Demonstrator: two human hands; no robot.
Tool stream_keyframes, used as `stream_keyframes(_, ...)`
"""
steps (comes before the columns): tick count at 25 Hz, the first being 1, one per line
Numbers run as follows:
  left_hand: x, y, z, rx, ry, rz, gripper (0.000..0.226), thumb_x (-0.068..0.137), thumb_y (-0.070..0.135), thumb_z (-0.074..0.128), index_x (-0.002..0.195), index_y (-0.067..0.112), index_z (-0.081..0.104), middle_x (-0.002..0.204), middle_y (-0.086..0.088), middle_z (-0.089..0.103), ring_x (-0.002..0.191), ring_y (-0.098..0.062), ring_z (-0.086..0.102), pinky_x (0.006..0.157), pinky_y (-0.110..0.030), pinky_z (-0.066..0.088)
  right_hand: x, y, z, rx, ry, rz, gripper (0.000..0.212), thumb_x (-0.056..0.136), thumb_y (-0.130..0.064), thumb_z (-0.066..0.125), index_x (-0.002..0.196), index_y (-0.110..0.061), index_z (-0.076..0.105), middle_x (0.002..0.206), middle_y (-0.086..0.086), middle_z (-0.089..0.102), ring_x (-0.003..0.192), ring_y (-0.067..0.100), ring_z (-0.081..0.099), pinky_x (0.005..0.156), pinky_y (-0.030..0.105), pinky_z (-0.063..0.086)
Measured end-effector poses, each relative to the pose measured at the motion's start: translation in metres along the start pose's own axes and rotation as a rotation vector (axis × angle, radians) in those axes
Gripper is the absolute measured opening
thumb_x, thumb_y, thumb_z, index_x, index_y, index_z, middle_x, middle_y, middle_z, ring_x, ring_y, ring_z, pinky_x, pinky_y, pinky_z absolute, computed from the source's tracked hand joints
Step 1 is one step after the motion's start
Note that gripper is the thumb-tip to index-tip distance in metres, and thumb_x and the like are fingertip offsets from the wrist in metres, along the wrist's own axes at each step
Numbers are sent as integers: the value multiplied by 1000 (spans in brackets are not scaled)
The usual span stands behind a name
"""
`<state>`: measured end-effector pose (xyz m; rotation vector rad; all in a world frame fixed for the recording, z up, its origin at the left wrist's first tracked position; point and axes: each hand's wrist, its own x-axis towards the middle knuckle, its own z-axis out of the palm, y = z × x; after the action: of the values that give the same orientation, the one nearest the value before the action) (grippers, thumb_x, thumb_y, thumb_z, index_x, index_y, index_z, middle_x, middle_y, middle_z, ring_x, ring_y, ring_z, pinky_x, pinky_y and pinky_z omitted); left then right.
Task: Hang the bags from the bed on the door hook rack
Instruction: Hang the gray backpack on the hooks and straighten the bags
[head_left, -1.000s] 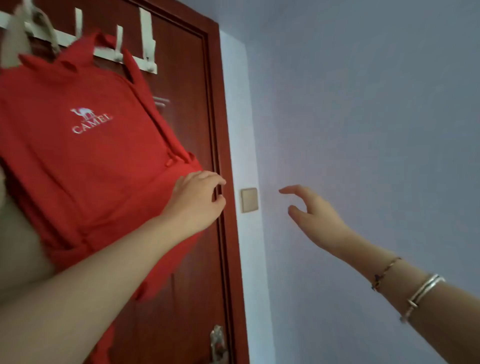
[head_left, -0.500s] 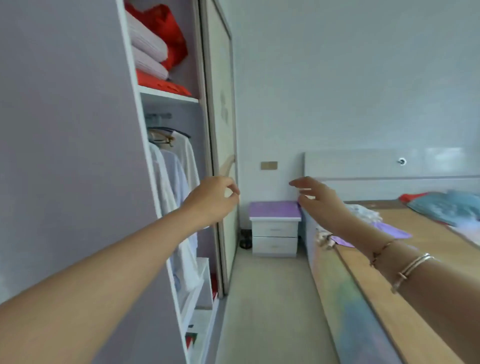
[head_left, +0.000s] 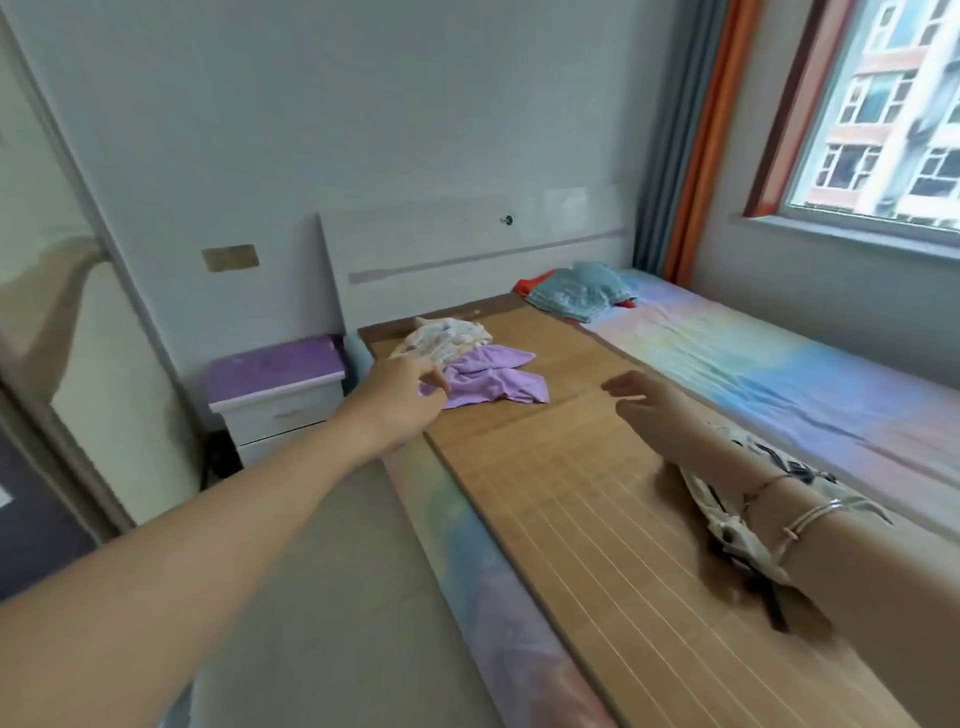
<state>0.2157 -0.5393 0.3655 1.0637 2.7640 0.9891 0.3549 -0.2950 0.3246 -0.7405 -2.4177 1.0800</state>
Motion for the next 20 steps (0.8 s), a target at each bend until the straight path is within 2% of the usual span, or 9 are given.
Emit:
stream_keyframes(4, 109, -20, 73, -39, -142, 75, 18, 82, 16, 57, 90, 17, 73, 105, -9, 73, 99, -24, 66, 82, -26, 45, 60, 62, 6, -23, 71, 185, 35, 86, -4, 45, 116, -11, 61, 125, 9, 61, 109, 24, 58, 93, 35, 45)
stream_keyframes(7, 189, -15, 131, -16, -306, 131, 19, 84, 16, 56, 91, 18, 73, 102, -4, 73, 90, -19, 65, 73, -23, 40, 93, 109, -2, -34, 136, 346, 33, 88, -9, 45, 116, -13, 62, 124, 6, 62, 109, 18, 55, 90, 26, 39)
stream_keyframes(9, 228, -2, 169, -19, -381, 163, 18, 85, 16, 54, 87, 21, 71, 97, -2, 73, 77, -15, 62, 65, -23, 40, 106, 143, -12, -25, 181, 450, 31, 87, -13, 46, 112, -16, 64, 121, 3, 63, 106, 17, 55, 87, 27, 40)
stream_keyframes(10, 244, 7, 191, -28, -427, 183, 17, 84, 16, 54, 84, 23, 69, 95, -2, 73, 76, -14, 63, 64, -25, 43, 110, 161, -19, -25, 207, 496, 29, 87, -15, 47, 110, -16, 65, 120, 4, 64, 107, 19, 56, 87, 29, 42)
stream_keyframes(13, 277, 34, 261, -73, -553, 214, 16, 83, 16, 54, 81, 25, 67, 97, -1, 72, 88, -19, 66, 75, -29, 48, 123, 217, -40, -13, 248, 607, 29, 87, -14, 47, 110, -16, 63, 121, 5, 63, 107, 18, 56, 84, 27, 42)
stream_keyframes(17, 313, 65, 371, -123, -698, 182, 17, 83, 18, 51, 84, 28, 65, 100, 3, 69, 85, -15, 65, 65, -24, 47, 166, 318, -62, -26, 276, 705, 33, 85, -12, 44, 113, -11, 62, 120, 7, 63, 96, 13, 53, 78, 25, 39)
stream_keyframes(20, 339, 76, 447, -103, -785, 112, 16, 86, 23, 49, 91, 30, 62, 105, 7, 65, 85, -3, 59, 59, -18, 41, 194, 392, -66, -52, 238, 790, 35, 84, -15, 46, 117, -12, 58, 123, 8, 60, 93, 16, 53, 71, 25, 38)
